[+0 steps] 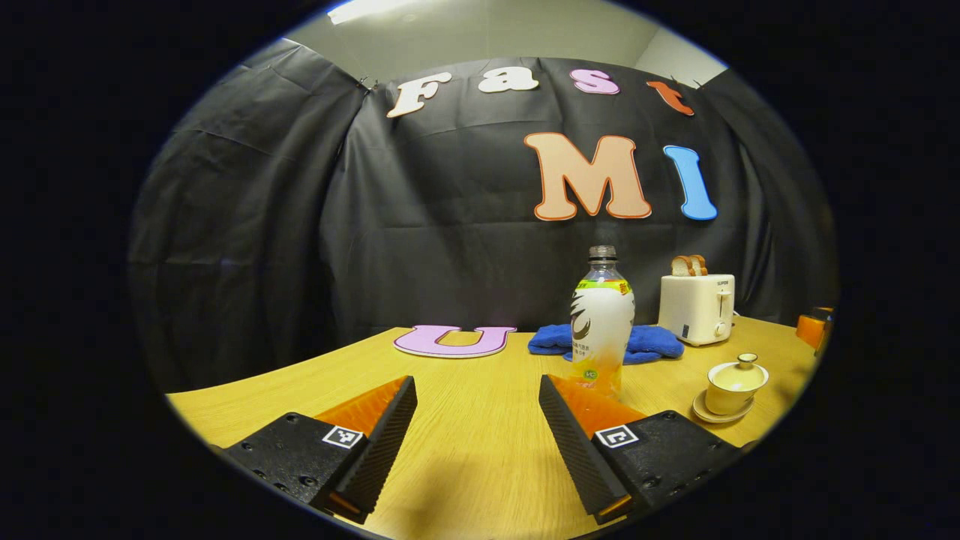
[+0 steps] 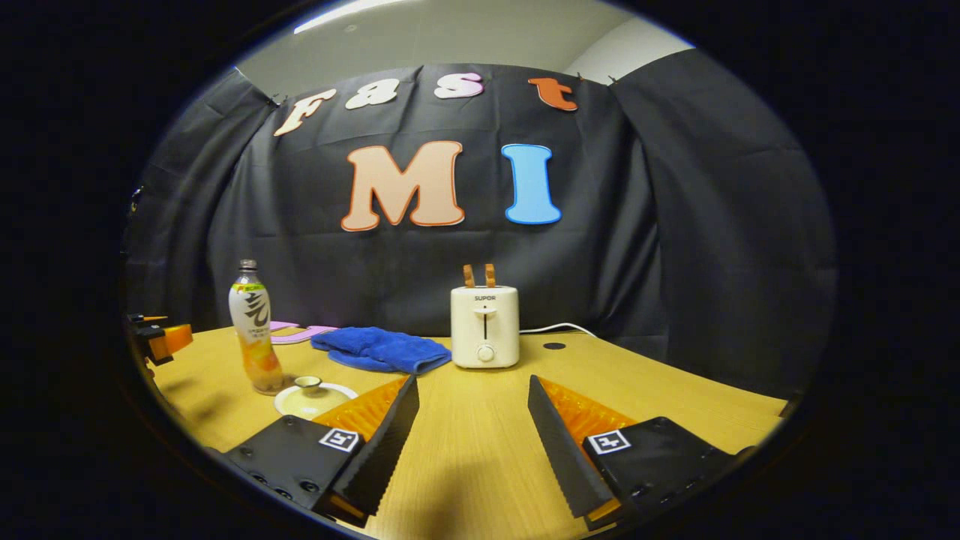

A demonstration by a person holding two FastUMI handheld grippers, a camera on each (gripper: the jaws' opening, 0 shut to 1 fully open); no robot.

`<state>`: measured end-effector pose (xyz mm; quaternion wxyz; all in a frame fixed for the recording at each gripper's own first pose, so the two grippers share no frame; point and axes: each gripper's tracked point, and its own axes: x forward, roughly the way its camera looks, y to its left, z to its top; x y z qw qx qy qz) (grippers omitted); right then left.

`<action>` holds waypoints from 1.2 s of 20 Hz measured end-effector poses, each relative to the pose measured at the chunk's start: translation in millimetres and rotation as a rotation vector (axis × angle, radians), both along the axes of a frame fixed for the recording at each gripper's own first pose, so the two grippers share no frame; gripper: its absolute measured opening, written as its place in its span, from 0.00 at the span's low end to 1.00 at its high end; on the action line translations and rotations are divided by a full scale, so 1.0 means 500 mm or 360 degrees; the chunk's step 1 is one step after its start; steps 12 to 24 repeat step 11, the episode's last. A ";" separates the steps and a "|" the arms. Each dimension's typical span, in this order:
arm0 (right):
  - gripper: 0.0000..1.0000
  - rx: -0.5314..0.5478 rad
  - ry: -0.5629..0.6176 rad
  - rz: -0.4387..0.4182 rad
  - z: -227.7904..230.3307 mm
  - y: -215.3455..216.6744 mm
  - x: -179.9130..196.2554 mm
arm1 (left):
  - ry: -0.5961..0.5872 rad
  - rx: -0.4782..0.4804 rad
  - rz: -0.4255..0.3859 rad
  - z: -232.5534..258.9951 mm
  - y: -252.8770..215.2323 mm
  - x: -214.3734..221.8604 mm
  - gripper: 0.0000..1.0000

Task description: Open the teacup lid with one hand, grasp the water bottle and pour water into the teacup with the other hand; after pouring, place the water bottle on the coaster and then close the teacup lid.

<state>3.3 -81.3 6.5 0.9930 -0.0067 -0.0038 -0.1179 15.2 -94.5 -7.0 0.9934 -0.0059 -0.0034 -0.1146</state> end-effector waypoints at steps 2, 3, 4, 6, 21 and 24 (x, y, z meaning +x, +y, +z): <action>0.94 0.0000 -0.0001 -0.0003 0.000 0.002 -0.001 | 0.0000 -0.0001 0.0000 0.000 0.000 0.001 0.96; 0.94 0.0000 -0.0002 -0.0002 0.000 0.001 -0.001 | 0.0000 -0.0001 0.0000 0.000 0.002 0.000 0.96; 0.94 -0.0001 -0.0001 -0.0002 -0.001 0.001 0.000 | 0.0000 -0.0001 0.0000 0.000 0.002 0.000 0.96; 0.94 -0.0001 -0.0002 -0.0002 -0.001 0.000 0.000 | 0.0001 -0.0001 0.0000 0.000 0.002 0.000 0.96; 0.94 -0.0001 -0.0002 -0.0002 -0.001 0.000 -0.001 | 0.0000 -0.0001 -0.0001 0.000 0.002 0.000 0.96; 0.94 -0.0001 -0.0002 -0.0002 -0.001 0.000 -0.001 | 0.0000 -0.0001 -0.0001 0.000 0.002 0.000 0.96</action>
